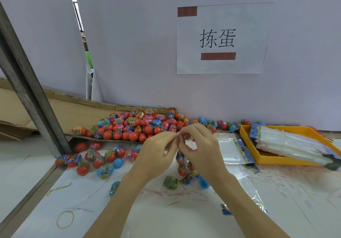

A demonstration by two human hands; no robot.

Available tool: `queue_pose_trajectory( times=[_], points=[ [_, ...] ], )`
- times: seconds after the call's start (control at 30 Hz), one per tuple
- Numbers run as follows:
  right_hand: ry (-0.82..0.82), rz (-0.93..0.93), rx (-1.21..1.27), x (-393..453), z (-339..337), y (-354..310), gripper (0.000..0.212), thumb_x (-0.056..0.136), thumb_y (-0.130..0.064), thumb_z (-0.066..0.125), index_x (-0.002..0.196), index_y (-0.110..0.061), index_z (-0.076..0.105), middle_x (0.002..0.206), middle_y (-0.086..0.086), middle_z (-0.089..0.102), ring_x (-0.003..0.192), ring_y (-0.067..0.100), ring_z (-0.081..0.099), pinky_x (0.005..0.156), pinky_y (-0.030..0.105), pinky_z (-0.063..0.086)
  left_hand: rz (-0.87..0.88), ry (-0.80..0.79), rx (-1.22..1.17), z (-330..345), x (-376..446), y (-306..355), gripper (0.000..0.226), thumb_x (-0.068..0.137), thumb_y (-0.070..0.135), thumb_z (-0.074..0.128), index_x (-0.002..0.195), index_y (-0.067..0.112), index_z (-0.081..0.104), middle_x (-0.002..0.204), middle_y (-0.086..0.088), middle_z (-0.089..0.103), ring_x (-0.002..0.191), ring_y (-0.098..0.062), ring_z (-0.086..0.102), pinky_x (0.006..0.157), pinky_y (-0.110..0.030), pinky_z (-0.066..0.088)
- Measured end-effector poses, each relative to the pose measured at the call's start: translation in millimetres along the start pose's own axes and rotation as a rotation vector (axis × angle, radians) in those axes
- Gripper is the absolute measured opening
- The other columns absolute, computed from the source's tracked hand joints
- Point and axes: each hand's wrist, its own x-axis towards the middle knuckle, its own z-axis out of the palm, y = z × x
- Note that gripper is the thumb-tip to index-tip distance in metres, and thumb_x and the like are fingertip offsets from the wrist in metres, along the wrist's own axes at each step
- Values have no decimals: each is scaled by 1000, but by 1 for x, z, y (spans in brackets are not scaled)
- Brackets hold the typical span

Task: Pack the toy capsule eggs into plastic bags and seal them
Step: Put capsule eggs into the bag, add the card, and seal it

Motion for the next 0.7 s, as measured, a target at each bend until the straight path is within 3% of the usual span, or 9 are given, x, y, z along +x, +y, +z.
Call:
queue_pose_trajectory(
  times=[0.27,0.57,0.7],
  points=[
    [-24,46,35,1,-1,3,16,83,-1,82,93,-9,74,89,-2,69,81,12,60,78,16,49,-29,22,0,0,3,-3,24,100,17,59,109,7,79,89,-3,75,79,-19,67,68,-43,56],
    [-47,98,65,1,2,6,13,85,-4,81,92,-12,73,87,-5,68,79,10,59,74,20,51,-104,16,5,0,2,-2,26,97,20,58,97,8,81,75,-3,69,68,-17,60,62,-44,52],
    [74,257,96,6,-13,27,17,84,1,78,90,-13,71,82,-6,67,77,4,62,72,8,47,-143,100,-52,-9,3,-4,25,96,14,58,92,8,82,78,2,77,68,-12,70,64,-38,59]
  ],
)
